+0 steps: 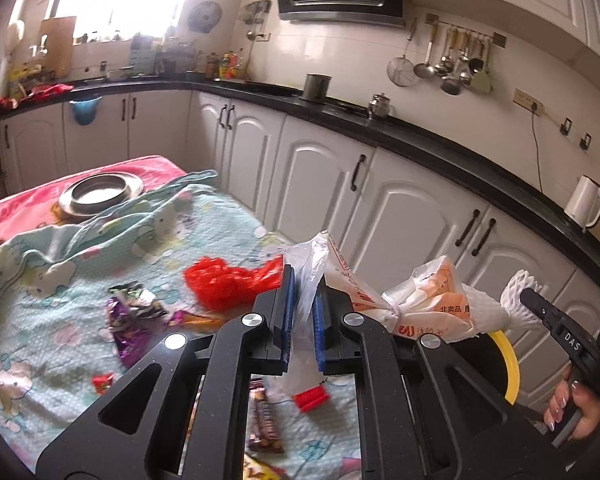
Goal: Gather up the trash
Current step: 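Carry the white plastic bag and foam net over the yellow bin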
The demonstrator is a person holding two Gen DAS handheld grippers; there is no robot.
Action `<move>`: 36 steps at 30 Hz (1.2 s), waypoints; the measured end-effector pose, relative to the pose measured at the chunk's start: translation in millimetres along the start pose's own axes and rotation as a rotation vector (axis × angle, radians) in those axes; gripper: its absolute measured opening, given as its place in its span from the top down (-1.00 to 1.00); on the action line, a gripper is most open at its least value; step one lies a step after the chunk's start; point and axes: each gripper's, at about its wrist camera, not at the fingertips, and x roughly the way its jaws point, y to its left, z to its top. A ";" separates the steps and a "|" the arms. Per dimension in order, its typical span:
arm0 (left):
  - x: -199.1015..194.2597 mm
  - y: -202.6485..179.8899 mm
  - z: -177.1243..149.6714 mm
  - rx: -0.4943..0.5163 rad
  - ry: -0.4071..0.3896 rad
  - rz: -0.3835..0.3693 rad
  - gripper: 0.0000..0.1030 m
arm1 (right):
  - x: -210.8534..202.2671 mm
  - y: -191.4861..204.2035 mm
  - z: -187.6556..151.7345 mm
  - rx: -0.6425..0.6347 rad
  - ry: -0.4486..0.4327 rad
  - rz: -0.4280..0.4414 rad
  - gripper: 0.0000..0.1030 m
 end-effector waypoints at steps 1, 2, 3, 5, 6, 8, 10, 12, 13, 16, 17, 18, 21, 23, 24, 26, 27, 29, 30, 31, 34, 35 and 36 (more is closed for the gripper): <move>1.3 -3.9 0.0 0.006 0.001 -0.006 0.91 | -2.7 -3.2 -0.1 0.000 -0.004 -0.009 0.79; 3.2 -9.9 -0.2 0.015 0.003 -0.015 0.91 | -5.2 -5.2 -1.0 0.001 -0.008 -0.016 0.79; 4.4 -13.6 -0.3 0.021 0.004 -0.020 0.91 | -7.8 -8.0 -1.6 0.000 -0.010 -0.022 0.79; 7.3 -20.4 -1.2 0.032 0.008 -0.032 0.91 | -12.4 -15.4 -2.3 0.001 -0.013 -0.039 0.79; 9.2 -24.4 -2.0 0.037 0.011 -0.038 0.91 | -14.4 -18.9 -2.5 0.002 -0.012 -0.046 0.79; 13.1 -33.5 -3.4 0.048 0.018 -0.050 0.91 | -17.6 -26.3 -3.1 0.006 -0.015 -0.058 0.79; 17.3 -43.0 -5.2 0.058 0.025 -0.060 0.91 | -22.3 -33.5 -3.7 0.010 -0.023 -0.075 0.79; 20.9 -50.4 -6.9 0.068 0.032 -0.068 0.91 | -25.6 -40.1 -3.9 0.010 -0.031 -0.093 0.79; 22.4 -53.7 -7.6 0.072 0.035 -0.073 0.91 | -27.5 -42.8 -4.7 0.012 -0.033 -0.098 0.79; 27.6 -66.2 -10.0 0.091 0.046 -0.086 0.91 | -33.0 -53.7 -6.9 0.017 -0.037 -0.122 0.79; 29.9 -71.4 -11.5 0.097 0.051 -0.093 0.91 | -34.4 -56.0 -8.0 0.019 -0.036 -0.126 0.79; 31.4 -74.7 -12.0 0.102 0.054 -0.097 0.91 | -36.0 -59.6 -9.2 0.023 -0.037 -0.134 0.79; 36.0 -88.1 -15.3 0.120 0.063 -0.108 0.91 | -39.8 -68.5 -12.4 0.029 -0.038 -0.153 0.79; 39.7 -96.9 -18.5 0.132 0.071 -0.117 0.91 | -41.7 -75.0 -14.2 0.035 -0.039 -0.166 0.79; 41.5 -100.2 -19.9 0.139 0.074 -0.120 0.91 | -42.7 -78.4 -15.1 0.040 -0.039 -0.173 0.79; 44.3 -105.6 -22.9 0.149 0.081 -0.126 0.91 | -44.4 -83.5 -17.3 0.046 -0.039 -0.186 0.79; 45.5 -108.6 -24.7 0.155 0.086 -0.130 0.91 | -45.4 -86.2 -18.8 0.047 -0.039 -0.195 0.79; 48.9 -115.0 -28.7 0.168 0.095 -0.136 0.91 | -46.8 -91.4 -21.9 0.048 -0.039 -0.213 0.79; 50.6 -118.1 -30.6 0.175 0.100 -0.138 0.91 | -47.4 -94.0 -23.4 0.052 -0.037 -0.220 0.79; 52.0 -121.0 -31.6 0.179 0.104 -0.139 0.91 | -47.9 -97.9 -25.4 0.057 -0.036 -0.231 0.79; 58.2 -131.1 -38.7 0.198 0.122 -0.146 0.91 | -48.5 -105.6 -30.9 0.059 -0.033 -0.263 0.79; 59.9 -133.2 -40.4 0.202 0.127 -0.148 0.91 | -48.9 -108.0 -32.4 0.060 -0.032 -0.272 0.79; 62.0 -136.2 -42.6 0.207 0.134 -0.150 0.91 | -48.8 -111.6 -34.5 0.066 -0.030 -0.281 0.79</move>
